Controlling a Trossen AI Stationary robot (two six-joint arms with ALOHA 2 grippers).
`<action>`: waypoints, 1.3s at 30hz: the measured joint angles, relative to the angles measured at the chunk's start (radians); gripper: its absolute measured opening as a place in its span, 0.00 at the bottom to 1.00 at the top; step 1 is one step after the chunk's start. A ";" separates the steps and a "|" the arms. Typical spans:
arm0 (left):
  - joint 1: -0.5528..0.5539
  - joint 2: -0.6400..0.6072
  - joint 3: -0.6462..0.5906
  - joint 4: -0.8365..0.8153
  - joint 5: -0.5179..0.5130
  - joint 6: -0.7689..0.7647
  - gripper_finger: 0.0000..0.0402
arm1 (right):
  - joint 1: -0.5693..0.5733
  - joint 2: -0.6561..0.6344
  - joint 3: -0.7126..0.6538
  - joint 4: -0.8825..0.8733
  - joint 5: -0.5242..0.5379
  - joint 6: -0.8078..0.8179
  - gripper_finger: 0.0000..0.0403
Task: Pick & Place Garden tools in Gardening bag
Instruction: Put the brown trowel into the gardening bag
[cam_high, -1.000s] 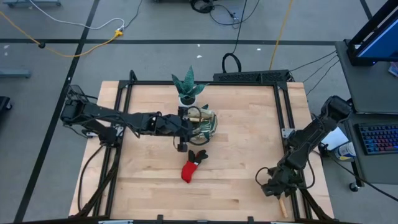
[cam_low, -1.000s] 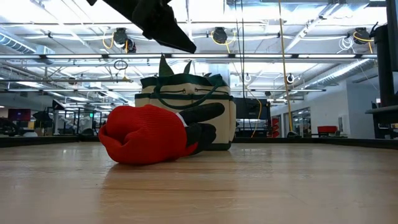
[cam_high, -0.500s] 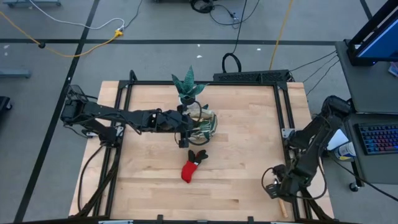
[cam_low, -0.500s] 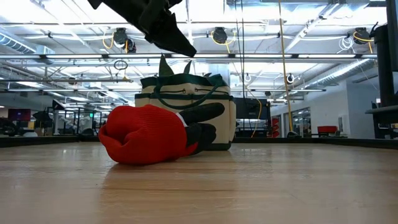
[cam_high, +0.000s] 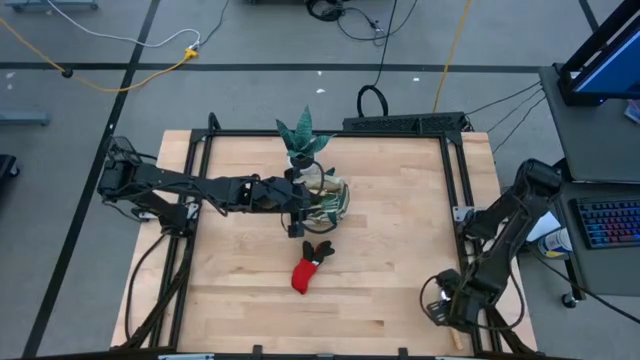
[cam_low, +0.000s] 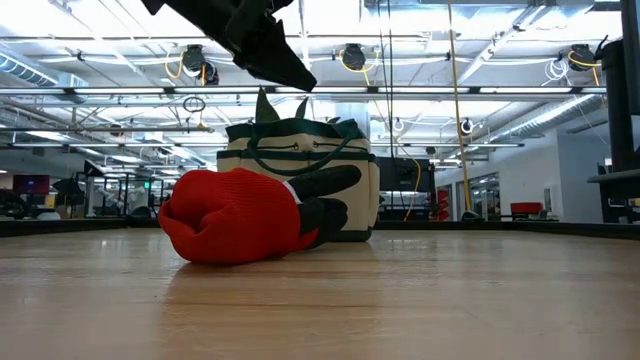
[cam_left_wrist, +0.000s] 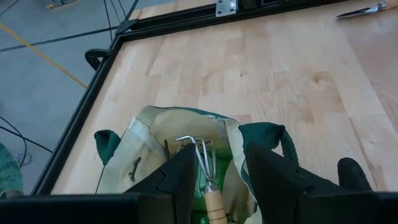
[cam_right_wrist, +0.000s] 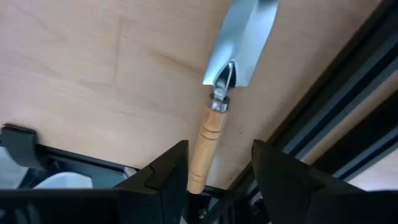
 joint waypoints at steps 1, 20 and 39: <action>0.000 0.000 0.000 0.000 0.000 -0.003 0.37 | -0.001 0.009 0.000 0.007 -0.010 -0.007 0.41; 0.000 0.000 0.000 0.002 0.000 -0.029 0.37 | 0.004 0.040 0.001 -0.028 -0.013 -0.006 0.41; 0.000 0.000 0.000 0.052 0.000 -0.025 0.37 | -0.235 0.066 -0.006 0.007 -0.029 -0.590 0.41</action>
